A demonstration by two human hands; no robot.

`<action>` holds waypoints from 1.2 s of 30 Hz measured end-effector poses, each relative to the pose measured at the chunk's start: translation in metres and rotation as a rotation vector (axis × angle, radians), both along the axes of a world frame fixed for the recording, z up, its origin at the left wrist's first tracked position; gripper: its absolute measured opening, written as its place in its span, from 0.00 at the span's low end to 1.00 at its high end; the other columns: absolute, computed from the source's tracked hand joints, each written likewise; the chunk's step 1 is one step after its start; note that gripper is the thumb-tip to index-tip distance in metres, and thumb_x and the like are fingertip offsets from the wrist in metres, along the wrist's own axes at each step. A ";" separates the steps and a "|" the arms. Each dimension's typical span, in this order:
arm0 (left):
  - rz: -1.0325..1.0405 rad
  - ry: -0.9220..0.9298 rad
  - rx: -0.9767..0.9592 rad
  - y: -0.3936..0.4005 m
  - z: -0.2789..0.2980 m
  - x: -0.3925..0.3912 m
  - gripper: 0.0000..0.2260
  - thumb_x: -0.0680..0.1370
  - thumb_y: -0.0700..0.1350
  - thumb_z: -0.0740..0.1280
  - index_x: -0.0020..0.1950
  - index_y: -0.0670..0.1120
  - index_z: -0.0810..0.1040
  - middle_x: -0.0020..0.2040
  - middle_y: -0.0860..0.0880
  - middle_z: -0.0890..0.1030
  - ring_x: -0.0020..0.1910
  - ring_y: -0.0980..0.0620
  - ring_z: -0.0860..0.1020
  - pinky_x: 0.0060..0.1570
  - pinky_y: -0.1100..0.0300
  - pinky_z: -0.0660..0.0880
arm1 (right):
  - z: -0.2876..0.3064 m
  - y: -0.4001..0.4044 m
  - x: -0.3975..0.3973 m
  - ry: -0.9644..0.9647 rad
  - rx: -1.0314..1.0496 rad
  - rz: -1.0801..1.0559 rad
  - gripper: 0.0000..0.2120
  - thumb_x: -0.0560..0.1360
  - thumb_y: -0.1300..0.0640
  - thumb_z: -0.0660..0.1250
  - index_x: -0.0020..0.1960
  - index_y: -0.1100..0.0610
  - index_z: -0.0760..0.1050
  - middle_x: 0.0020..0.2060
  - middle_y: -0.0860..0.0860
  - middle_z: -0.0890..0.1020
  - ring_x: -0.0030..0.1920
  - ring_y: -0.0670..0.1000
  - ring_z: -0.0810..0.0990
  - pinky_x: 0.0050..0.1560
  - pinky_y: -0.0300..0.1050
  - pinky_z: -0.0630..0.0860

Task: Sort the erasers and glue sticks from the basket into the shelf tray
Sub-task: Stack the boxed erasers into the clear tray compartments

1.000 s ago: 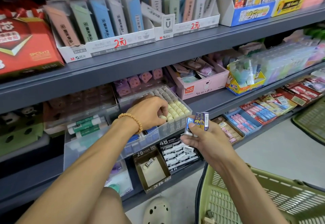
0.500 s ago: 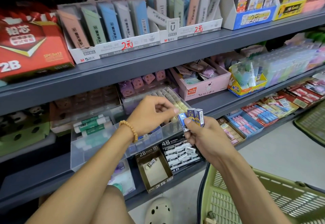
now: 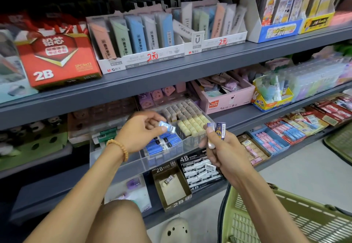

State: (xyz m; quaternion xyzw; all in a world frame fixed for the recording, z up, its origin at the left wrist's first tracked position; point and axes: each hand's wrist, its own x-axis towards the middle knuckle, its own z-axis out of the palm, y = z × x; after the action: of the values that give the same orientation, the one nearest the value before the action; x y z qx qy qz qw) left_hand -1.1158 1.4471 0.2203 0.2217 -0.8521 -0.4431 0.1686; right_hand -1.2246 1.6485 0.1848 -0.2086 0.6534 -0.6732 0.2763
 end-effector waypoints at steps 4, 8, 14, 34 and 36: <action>0.005 -0.119 -0.167 -0.002 -0.010 0.002 0.07 0.70 0.46 0.77 0.42 0.50 0.80 0.35 0.54 0.77 0.31 0.61 0.71 0.38 0.65 0.72 | 0.000 0.000 0.002 -0.058 -0.014 -0.007 0.11 0.84 0.54 0.58 0.49 0.59 0.74 0.37 0.54 0.82 0.25 0.48 0.66 0.24 0.38 0.62; 0.018 -0.201 -0.338 0.000 -0.011 0.003 0.07 0.70 0.51 0.76 0.42 0.53 0.80 0.37 0.56 0.79 0.36 0.58 0.76 0.41 0.61 0.75 | -0.004 0.001 0.002 -0.080 0.011 0.002 0.15 0.83 0.54 0.60 0.49 0.65 0.77 0.35 0.58 0.75 0.27 0.48 0.69 0.29 0.41 0.64; 0.157 -0.255 -0.541 0.011 -0.011 -0.005 0.07 0.72 0.55 0.73 0.42 0.55 0.77 0.38 0.60 0.76 0.40 0.57 0.77 0.39 0.60 0.73 | -0.009 0.000 0.000 -0.092 0.013 0.035 0.09 0.83 0.59 0.61 0.50 0.60 0.79 0.27 0.51 0.74 0.30 0.50 0.71 0.33 0.42 0.67; -0.288 0.014 0.022 0.042 0.004 -0.015 0.09 0.69 0.40 0.77 0.45 0.48 0.80 0.36 0.50 0.80 0.34 0.58 0.76 0.40 0.61 0.77 | 0.006 -0.019 0.004 -0.081 -0.131 0.045 0.06 0.81 0.65 0.63 0.56 0.62 0.78 0.26 0.51 0.75 0.29 0.47 0.72 0.31 0.40 0.69; -0.306 -0.023 -0.013 0.043 0.004 -0.017 0.11 0.71 0.40 0.75 0.50 0.51 0.79 0.36 0.51 0.79 0.33 0.56 0.74 0.40 0.59 0.77 | 0.012 -0.020 0.004 -0.030 -0.091 0.069 0.06 0.81 0.63 0.64 0.54 0.60 0.79 0.25 0.51 0.75 0.27 0.47 0.71 0.29 0.39 0.68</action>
State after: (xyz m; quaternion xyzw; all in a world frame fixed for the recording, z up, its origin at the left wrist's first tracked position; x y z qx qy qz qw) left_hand -1.1331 1.4898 0.2241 0.0933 -0.8807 -0.4554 0.0910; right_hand -1.2204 1.6286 0.1964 -0.2335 0.6104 -0.6952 0.2993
